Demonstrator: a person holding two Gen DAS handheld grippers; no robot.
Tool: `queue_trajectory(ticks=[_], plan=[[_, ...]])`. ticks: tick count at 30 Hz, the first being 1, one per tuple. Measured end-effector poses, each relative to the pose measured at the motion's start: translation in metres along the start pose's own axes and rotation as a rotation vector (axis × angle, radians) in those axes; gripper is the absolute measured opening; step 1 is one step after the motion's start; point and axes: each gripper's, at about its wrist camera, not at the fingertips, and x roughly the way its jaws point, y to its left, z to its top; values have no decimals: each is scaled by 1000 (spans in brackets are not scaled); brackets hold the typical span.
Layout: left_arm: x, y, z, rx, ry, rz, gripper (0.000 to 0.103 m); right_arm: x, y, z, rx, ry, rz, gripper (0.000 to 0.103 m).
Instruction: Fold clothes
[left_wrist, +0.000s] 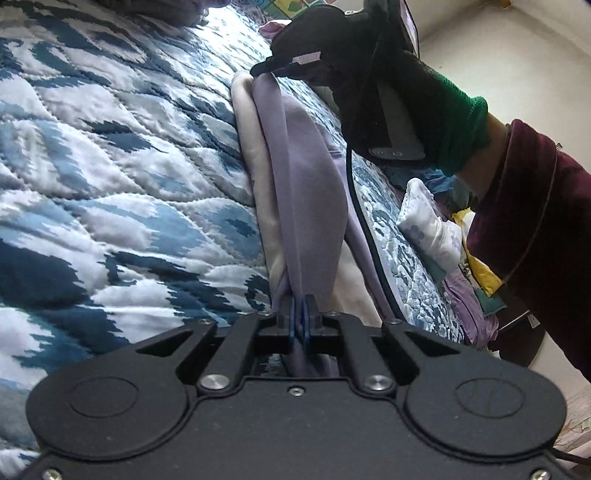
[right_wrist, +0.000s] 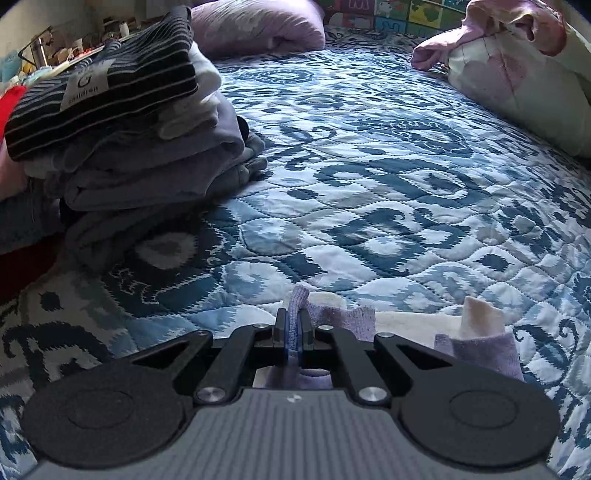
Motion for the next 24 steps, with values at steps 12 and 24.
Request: queue_trajectory(ticks=[12, 24], plan=[[-1, -6, 6, 25, -9, 16, 4, -61, -45, -3, 75, -117, 101, 31], [-33, 5, 11, -43, -125, 80, 4, -92, -35, -136, -259, -100, 69, 32]])
